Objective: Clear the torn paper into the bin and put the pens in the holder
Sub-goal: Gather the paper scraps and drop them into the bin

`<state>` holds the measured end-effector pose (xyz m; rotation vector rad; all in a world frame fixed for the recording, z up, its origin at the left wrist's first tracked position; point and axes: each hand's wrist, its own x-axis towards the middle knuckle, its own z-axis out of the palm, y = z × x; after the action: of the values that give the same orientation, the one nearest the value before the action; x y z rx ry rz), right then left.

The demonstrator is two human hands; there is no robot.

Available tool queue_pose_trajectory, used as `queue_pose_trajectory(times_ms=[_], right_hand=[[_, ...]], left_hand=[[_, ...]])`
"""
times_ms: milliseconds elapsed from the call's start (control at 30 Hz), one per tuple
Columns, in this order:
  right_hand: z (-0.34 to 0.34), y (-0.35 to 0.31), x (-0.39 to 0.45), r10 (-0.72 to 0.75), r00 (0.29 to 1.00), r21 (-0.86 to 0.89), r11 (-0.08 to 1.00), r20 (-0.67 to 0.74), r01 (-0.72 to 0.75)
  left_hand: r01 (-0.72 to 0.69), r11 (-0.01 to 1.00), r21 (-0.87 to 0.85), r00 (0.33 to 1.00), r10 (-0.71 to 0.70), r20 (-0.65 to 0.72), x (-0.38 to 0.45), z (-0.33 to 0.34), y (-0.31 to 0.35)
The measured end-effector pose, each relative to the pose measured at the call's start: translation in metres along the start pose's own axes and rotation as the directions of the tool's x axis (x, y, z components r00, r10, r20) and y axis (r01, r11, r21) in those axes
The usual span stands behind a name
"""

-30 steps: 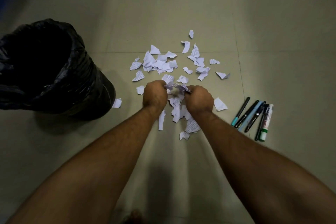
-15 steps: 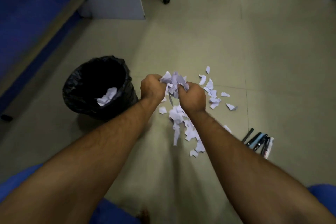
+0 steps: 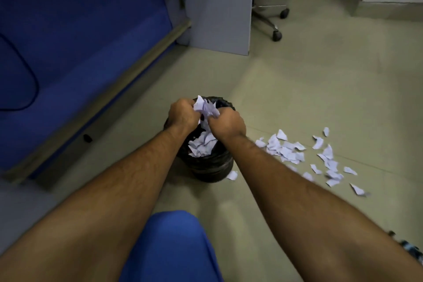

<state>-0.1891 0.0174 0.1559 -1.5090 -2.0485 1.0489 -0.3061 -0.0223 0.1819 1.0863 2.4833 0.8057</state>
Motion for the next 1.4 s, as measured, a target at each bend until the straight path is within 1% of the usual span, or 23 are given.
queue_pose_trajectory(times_ms=[67,133,200,267,367,500,567,667,767,833,933,1000,1067,1133,1200,1233,1300,1367,1400], right_hand=[[0.014,0.0,0.002,0.006,0.998,-0.108,0.994,0.068,0.002],[0.017,0.0,0.003,0.002,0.995,-0.175,0.984,0.101,0.016],[0.012,-0.002,0.003,-0.019,0.996,-0.213,0.976,0.092,0.039],[0.003,-0.003,0.003,-0.038,0.998,-0.215,0.975,0.053,0.049],[-0.016,0.001,0.005,0.003,0.999,-0.137,0.991,-0.039,-0.008],[-0.044,0.016,0.004,0.092,0.98,0.043,0.995,-0.177,-0.085],[-0.056,0.033,0.005,0.133,0.961,0.092,0.989,-0.24,-0.114],[-0.072,0.074,-0.001,0.203,0.933,0.139,0.976,-0.296,-0.168],[-0.08,0.13,-0.02,0.273,0.916,0.143,0.96,-0.295,-0.241],[-0.08,0.176,-0.036,0.329,0.905,0.111,0.944,-0.27,-0.31],[-0.067,0.249,-0.063,0.427,0.878,-0.037,0.895,-0.217,-0.445],[-0.056,0.289,-0.086,0.5,0.845,-0.23,0.814,-0.192,-0.534],[-0.044,0.323,-0.108,0.552,0.805,-0.362,0.721,-0.217,-0.591],[-0.033,0.348,-0.126,0.589,0.775,-0.396,0.671,-0.228,-0.627],[-0.022,0.366,-0.135,0.622,0.754,-0.362,0.667,-0.21,-0.651],[-0.018,0.37,-0.137,0.612,0.761,-0.345,0.682,-0.214,-0.645],[-0.012,0.372,-0.135,0.537,0.817,-0.343,0.742,-0.212,-0.577],[-0.011,0.369,-0.132,0.429,0.889,-0.323,0.829,-0.157,-0.457],[-0.011,0.367,-0.13,0.385,0.91,-0.299,0.86,-0.152,-0.413]], left_hand=[[0.017,0.997,0.072,1.0,-0.019,0.025,0.0,0.007,-0.013],[0.007,0.985,0.174,0.999,-0.013,0.034,-0.004,0.015,-0.02],[-0.024,0.968,0.251,1.0,0.025,0.0,-0.005,0.021,-0.023],[-0.074,0.971,0.227,0.997,0.077,-0.004,-0.005,0.023,-0.022],[-0.157,0.978,0.135,0.986,0.148,0.071,-0.004,0.024,-0.003],[-0.259,0.964,0.051,0.96,0.251,0.127,-0.011,0.04,0.035],[-0.264,0.964,0.037,0.953,0.255,0.163,-0.014,0.058,0.053],[-0.262,0.965,0.034,0.946,0.249,0.205,-0.026,0.094,0.072],[-0.295,0.955,0.027,0.927,0.279,0.25,-0.052,0.141,0.076],[-0.342,0.939,0.04,0.901,0.316,0.297,-0.075,0.18,0.073],[-0.371,0.927,0.051,0.843,0.313,0.437,-0.115,0.238,0.051],[-0.393,0.91,0.129,0.806,0.274,0.524,-0.141,0.271,0.032],[-0.458,0.844,0.281,0.792,0.243,0.56,-0.162,0.298,0.016],[-0.496,0.762,0.417,0.795,0.206,0.57,-0.171,0.313,0.005],[-0.497,0.733,0.464,0.781,0.144,0.608,-0.168,0.322,-0.003],[-0.489,0.739,0.465,0.769,0.113,0.629,-0.165,0.325,-0.005],[-0.488,0.76,0.43,0.736,0.094,0.67,-0.163,0.33,-0.008],[-0.531,0.755,0.384,0.71,0.149,0.689,-0.168,0.333,-0.009],[-0.547,0.746,0.379,0.712,0.177,0.68,-0.17,0.333,-0.011]])
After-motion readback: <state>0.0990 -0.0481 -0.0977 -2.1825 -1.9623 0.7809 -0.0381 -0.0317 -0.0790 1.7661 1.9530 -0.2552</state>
